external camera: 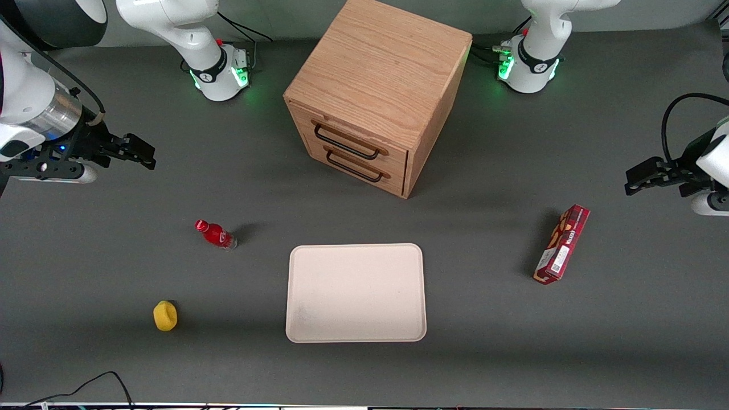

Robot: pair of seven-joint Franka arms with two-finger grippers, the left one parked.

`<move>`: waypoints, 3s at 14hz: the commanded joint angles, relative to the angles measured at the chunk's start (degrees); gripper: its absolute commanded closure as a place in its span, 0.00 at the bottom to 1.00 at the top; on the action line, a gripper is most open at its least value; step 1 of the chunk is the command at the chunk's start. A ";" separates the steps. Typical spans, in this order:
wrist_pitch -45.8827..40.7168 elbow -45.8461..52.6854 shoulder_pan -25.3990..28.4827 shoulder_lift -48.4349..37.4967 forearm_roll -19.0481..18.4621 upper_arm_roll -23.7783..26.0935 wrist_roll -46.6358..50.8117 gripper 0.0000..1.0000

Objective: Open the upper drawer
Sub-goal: 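Move the right gripper toward the upper drawer handle of the wooden cabinet, then hook the right gripper onto the black upper drawer handle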

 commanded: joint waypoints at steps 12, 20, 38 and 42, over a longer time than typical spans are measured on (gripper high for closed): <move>0.54 5.97 0.48 3.38 4.20 12.42 -5.41 0.00; 0.54 14.16 0.31 21.22 16.84 23.51 -34.56 0.00; 8.19 12.67 2.77 34.86 23.47 27.99 -36.70 0.00; 10.47 12.58 2.77 36.61 21.46 27.99 -36.79 0.00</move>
